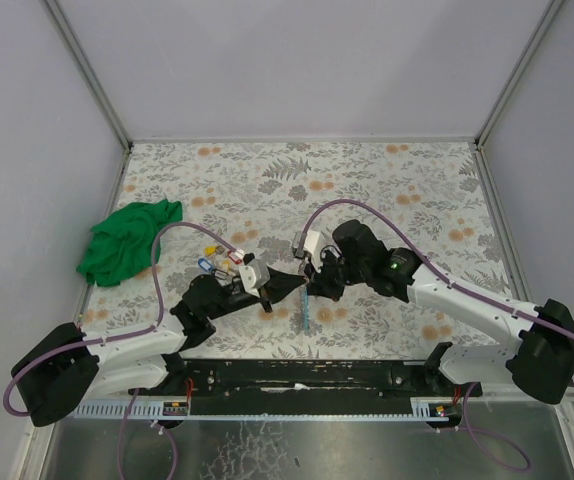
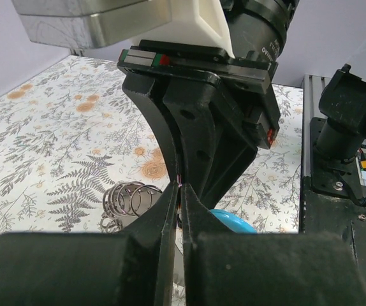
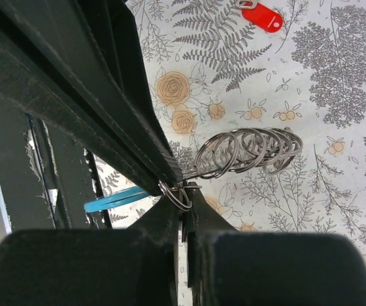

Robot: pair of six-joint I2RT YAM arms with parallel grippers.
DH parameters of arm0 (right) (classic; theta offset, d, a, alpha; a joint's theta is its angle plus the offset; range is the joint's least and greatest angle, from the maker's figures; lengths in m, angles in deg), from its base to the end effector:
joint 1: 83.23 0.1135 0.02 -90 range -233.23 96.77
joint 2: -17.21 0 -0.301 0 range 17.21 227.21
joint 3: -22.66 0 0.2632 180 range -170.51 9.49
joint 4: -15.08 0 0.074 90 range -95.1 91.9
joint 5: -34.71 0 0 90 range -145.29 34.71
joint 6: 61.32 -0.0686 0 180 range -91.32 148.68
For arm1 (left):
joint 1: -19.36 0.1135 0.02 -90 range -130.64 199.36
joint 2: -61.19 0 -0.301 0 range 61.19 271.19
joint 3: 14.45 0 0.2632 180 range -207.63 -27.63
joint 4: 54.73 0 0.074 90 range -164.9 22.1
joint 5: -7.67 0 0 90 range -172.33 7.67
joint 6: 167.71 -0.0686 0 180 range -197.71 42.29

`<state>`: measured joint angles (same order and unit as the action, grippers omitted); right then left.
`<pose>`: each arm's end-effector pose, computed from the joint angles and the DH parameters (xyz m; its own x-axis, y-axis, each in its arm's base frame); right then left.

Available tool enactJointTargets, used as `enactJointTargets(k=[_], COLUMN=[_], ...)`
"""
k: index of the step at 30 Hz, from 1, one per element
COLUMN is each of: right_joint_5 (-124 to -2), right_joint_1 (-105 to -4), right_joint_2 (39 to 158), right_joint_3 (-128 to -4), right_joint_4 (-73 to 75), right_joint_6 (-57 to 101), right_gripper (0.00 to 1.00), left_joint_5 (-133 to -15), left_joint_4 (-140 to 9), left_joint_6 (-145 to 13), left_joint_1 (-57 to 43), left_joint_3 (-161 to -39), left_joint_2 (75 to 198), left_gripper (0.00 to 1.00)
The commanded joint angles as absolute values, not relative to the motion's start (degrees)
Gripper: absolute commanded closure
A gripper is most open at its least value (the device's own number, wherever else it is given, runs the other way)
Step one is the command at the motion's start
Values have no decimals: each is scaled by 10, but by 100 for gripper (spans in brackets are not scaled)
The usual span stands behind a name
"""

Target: Put the keys on the keyring

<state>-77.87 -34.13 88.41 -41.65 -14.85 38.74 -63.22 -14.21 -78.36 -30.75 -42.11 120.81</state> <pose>0.1727 0.2397 0.2846 -0.2293 -0.5110 -0.8284 -0.9539 0.2874 0.0867 0.1292 -0.1896 0.2545 0.1060 -0.1101 -0.9882 0.9315 0.3589 0.0599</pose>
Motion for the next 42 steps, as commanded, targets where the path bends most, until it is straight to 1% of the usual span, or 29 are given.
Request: enactJointTargets(k=[1, 4, 11, 19, 20, 23, 26, 29, 33, 36, 42], right_joint_5=[-805, -800, -724, -709, -718, -741, -740, -732, -721, -719, -733], right_joint_1=[-348, -350, -355, -355, -355, -355, -355, -355, -356, -356, -356], right_joint_2=[887, 886, 832, 795, 792, 802, 827, 853, 881, 894, 909], right_joint_3=[-430, -431, -418, -425, -426, -437, -460, -481, -509, -523, -531], right_joint_4=[-138, -149, -175, -177, -174, -167, -169, -164, -168, -171, -166], right_joint_6=[397, 400, 405, 403, 404, 409, 418, 431, 440, 441, 441], right_gripper=[100, 100, 100, 100, 100, 100, 100, 100, 100, 100, 100], left_joint_5=[-623, -632, -679, -716, -719, -735, -756, -765, -743, -732, -734], left_joint_4=[-59, -74, -139, -189, -190, -191, -207, -239, -304, -338, -342], left_joint_6=[-782, -786, -814, -830, -828, -815, -797, -776, -747, -725, -726], left_joint_1=[-309, -309, -309, -309, -309, -309, -308, -308, -308, -309, -309], left_joint_3=[-416, -415, -403, -406, -406, -407, -408, -410, -426, -426, -420], left_joint_2=[1195, 1188, 1141, 1129, 1129, 1126, 1114, 1101, 1097, 1097, 1111], left_gripper=[100, 100, 100, 100, 98, 80, 66, 56, 44, 40, 39])
